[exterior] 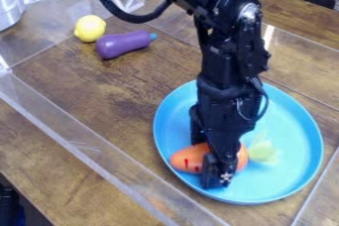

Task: Remove the carrot from inside the blue tray and put it on the table

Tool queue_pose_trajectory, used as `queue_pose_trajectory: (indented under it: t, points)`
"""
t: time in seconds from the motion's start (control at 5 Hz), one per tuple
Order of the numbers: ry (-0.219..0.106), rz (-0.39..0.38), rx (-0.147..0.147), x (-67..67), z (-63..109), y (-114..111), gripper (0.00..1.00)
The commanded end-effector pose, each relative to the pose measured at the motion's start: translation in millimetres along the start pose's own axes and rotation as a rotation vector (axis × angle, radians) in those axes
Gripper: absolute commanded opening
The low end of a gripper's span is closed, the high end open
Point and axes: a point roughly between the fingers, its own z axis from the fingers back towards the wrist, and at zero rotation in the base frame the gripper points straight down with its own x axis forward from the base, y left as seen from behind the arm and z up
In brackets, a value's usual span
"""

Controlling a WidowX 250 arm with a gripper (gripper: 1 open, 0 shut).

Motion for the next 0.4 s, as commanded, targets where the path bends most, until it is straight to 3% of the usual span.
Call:
queue_pose_trajectory:
  t: [0.0,0.2]
  points:
    - [-0.028,-0.009,-0.008,0.5,1.2,0.6,1.0]
    - [-0.034,-0.005,-0.016,0.8,0.0,1.9,1.0]
